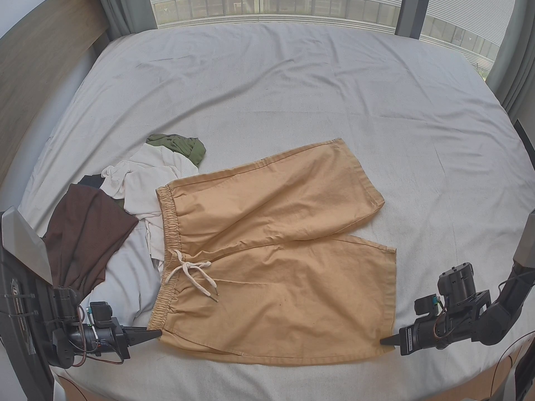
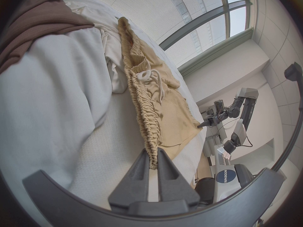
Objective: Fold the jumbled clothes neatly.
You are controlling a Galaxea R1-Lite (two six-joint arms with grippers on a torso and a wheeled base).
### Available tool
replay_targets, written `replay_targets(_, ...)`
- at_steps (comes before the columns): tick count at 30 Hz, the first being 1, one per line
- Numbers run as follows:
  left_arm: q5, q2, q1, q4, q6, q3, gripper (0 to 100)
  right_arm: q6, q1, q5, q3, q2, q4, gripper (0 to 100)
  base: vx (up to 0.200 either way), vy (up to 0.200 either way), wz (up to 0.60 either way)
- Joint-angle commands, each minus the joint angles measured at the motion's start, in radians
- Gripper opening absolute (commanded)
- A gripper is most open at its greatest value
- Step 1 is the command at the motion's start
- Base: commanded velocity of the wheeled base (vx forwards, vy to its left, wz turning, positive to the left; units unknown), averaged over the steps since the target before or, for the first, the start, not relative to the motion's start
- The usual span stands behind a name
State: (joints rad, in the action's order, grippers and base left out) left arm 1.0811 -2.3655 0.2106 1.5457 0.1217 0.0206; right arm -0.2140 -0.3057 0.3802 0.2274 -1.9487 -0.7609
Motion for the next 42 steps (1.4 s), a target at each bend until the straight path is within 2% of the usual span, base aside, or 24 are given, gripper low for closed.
replay_targets(1, 0.031, 0.035, 0.001, 0.001, 0.007, -0.021, 0, -0.002, 0.000, 0.035, 0.006, 0.057, -0.015, 0, 0.000, 0.000, 0.00)
replay_targets(4, 0.056, 0.054, 0.003, 0.001, 0.007, -0.021, 0, -0.002, -0.001, 0.052, 0.003, 0.090, -0.014, 0, 0.000, 0.000, 0.00)
replay_targets(5, 0.095, 0.103, 0.003, -0.003, 0.001, -0.021, 0, -0.002, -0.003, 0.063, 0.003, 0.140, -0.009, 0, 0.000, 0.000, 0.00)
replay_targets(11, 0.138, 0.177, -0.004, 0.002, -0.001, -0.021, 0, -0.010, -0.012, 0.111, 0.023, 0.235, -0.020, 0, 0.000, 0.000, 0.00)
replay_targets(16, 0.140, 0.227, -0.023, 0.004, -0.004, -0.004, 0, -0.028, 0.002, 0.115, 0.055, 0.281, -0.020, 0, 0.000, 0.000, 0.00)
replay_targets(23, 0.140, 0.295, -0.043, 0.004, -0.080, 0.042, 0, -0.044, 0.039, 0.118, 0.098, 0.281, -0.058, 0, 0.000, 0.000, 0.00)
replay_targets(31, 0.100, 0.330, -0.048, 0.004, -0.125, 0.093, 0, -0.099, 0.040, 0.115, 0.096, 0.275, -0.173, 0, 0.000, 0.000, 0.00)
replay_targets(35, 0.025, 0.322, -0.048, 0.004, -0.159, 0.134, 0, -0.117, 0.043, 0.114, 0.099, 0.274, -0.238, 0, 0.000, 0.000, 0.00)
replay_targets(42, -0.001, 0.331, -0.050, 0.004, -0.180, 0.151, 0, -0.140, 0.043, 0.111, 0.101, 0.267, -0.273, 0, 0.000, 0.000, 0.00)
